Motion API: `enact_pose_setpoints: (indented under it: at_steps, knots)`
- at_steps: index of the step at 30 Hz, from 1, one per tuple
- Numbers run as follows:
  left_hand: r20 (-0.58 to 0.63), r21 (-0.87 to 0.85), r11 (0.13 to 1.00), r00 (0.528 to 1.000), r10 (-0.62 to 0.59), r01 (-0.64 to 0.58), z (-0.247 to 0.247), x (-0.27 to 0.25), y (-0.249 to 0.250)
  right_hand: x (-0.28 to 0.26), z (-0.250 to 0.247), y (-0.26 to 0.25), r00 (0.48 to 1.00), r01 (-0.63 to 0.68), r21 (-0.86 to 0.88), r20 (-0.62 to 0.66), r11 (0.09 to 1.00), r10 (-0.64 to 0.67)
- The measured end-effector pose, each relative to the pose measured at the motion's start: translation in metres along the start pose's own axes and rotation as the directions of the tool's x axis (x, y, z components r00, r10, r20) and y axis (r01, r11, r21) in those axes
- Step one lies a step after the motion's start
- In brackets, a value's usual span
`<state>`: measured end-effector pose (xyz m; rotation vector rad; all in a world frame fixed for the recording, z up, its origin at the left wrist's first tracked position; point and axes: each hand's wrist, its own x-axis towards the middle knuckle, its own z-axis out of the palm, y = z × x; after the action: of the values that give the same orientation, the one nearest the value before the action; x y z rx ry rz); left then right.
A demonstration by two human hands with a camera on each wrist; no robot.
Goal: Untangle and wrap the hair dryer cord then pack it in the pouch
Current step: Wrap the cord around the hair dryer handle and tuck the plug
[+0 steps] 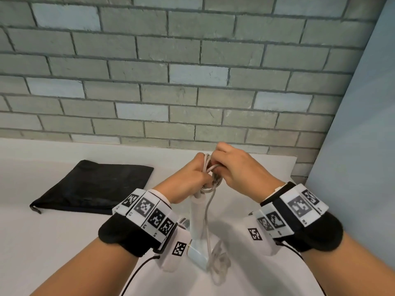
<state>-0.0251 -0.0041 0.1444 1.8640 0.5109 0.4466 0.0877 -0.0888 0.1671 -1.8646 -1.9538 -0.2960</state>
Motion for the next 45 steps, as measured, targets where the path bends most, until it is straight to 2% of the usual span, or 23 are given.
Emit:
enact_pose_setpoints:
  at_steps: [5, 9, 11, 12, 15, 17, 19, 20, 23, 27, 28, 30, 32, 33, 34, 35, 37, 38, 40, 43, 44, 45]
  knots:
    - [-0.028, 0.143, 0.987, 0.997, 0.076, -0.071, 0.003, 0.004, -0.004, 0.0, -0.011, 0.001, 0.997, 0.004, 0.095, 0.079, 0.995, -0.012]
    - [-0.075, 0.309, 0.939, 0.981, 0.179, -0.148, 0.008, 0.008, -0.008, 0.002, -0.014, -0.001, 0.988, -0.101, 0.116, 0.127, 0.988, 0.086]
    - [-0.102, 0.384, 0.903, 0.963, 0.249, -0.193, 0.011, 0.009, -0.01, 0.004, -0.014, 0.0, 0.98, -0.18, 0.212, 0.119, 0.961, 0.157]
    - [-0.108, 0.414, 0.884, 0.953, 0.283, -0.216, 0.012, 0.009, -0.013, 0.004, -0.013, 0.0, 0.971, -0.235, 0.325, 0.117, 0.916, 0.207]
    - [-0.108, 0.445, 0.855, 0.932, 0.347, -0.267, 0.014, 0.01, -0.019, 0.002, -0.012, 0.001, 0.939, -0.325, 0.637, 0.133, 0.699, 0.316]
    - [-0.108, 0.46, 0.84, 0.921, 0.374, -0.287, 0.015, 0.01, -0.021, 0.001, -0.012, 0.002, 0.925, -0.341, 0.732, 0.15, 0.59, 0.348]
    - [-0.101, 0.478, 0.827, 0.917, 0.386, -0.295, 0.017, 0.009, -0.022, 0.002, -0.014, 0.003, 0.915, -0.353, 0.766, 0.162, 0.537, 0.37]
    - [-0.096, 0.494, 0.817, 0.916, 0.391, -0.297, 0.018, 0.009, -0.022, 0.004, -0.015, 0.004, 0.913, -0.359, 0.753, 0.159, 0.551, 0.377]
    - [-0.098, 0.543, 0.792, 0.915, 0.392, -0.281, 0.018, 0.008, -0.022, 0.008, -0.024, 0.006, 0.928, -0.36, 0.634, 0.165, 0.684, 0.336]
    - [-0.114, 0.61, 0.753, 0.913, 0.391, -0.247, 0.015, 0.005, -0.021, 0.003, -0.043, 0.007, 0.928, -0.363, 0.63, 0.313, 0.686, 0.203]
    - [-0.111, 0.638, 0.732, 0.912, 0.396, -0.24, 0.015, 0.005, -0.021, 0.003, -0.045, 0.006, 0.936, -0.338, 0.569, 0.286, 0.749, 0.205]
    - [-0.1, 0.666, 0.7, 0.9, 0.424, -0.257, 0.016, 0.005, -0.021, 0.004, -0.046, 0.004, 0.967, -0.25, 0.273, 0.124, 0.929, 0.224]
    - [-0.1, 0.665, 0.697, 0.894, 0.437, -0.267, 0.015, 0.005, -0.021, 0.005, -0.048, 0.0, 0.978, -0.205, -0.017, -0.049, 0.979, 0.204]
    - [-0.105, 0.666, 0.699, 0.895, 0.433, -0.26, 0.014, 0.005, -0.021, 0.005, -0.049, 0.001, 0.972, -0.209, -0.03, -0.117, 0.978, 0.204]
    - [-0.112, 0.666, 0.703, 0.898, 0.426, -0.25, 0.013, 0.005, -0.022, 0.003, -0.048, 0.006, 0.961, -0.227, 0.051, -0.152, 0.973, 0.232]
    - [-0.118, 0.664, 0.708, 0.902, 0.415, -0.239, 0.011, 0.005, -0.023, 0.002, -0.048, 0.011, 0.947, -0.249, 0.208, -0.151, 0.946, 0.283]
    - [-0.129, 0.659, 0.719, 0.909, 0.397, -0.22, 0.009, 0.005, -0.024, -0.003, -0.045, 0.016, 0.927, -0.292, 0.488, -0.067, 0.823, 0.369]
    - [-0.135, 0.658, 0.721, 0.909, 0.395, -0.216, 0.009, 0.005, -0.025, -0.005, -0.045, 0.016, 0.921, -0.306, 0.549, -0.036, 0.777, 0.388]
    - [-0.139, 0.657, 0.723, 0.908, 0.396, -0.214, 0.009, 0.006, -0.025, -0.006, -0.051, 0.014, 0.932, -0.291, 0.537, -0.027, 0.792, 0.361]
    - [-0.153, 0.642, 0.74, 0.912, 0.38, -0.201, 0.008, 0.007, -0.025, -0.007, -0.072, 0.012, 0.955, -0.278, 0.268, -0.026, 0.923, 0.295]
    - [-0.163, 0.633, 0.75, 0.913, 0.375, -0.194, 0.007, 0.007, -0.025, -0.008, -0.077, 0.012, 0.957, -0.278, 0.18, -0.033, 0.944, 0.288]
    - [-0.174, 0.627, 0.755, 0.911, 0.374, -0.19, 0.006, 0.007, -0.026, -0.01, -0.08, 0.013, 0.956, -0.281, 0.164, -0.034, 0.945, 0.291]
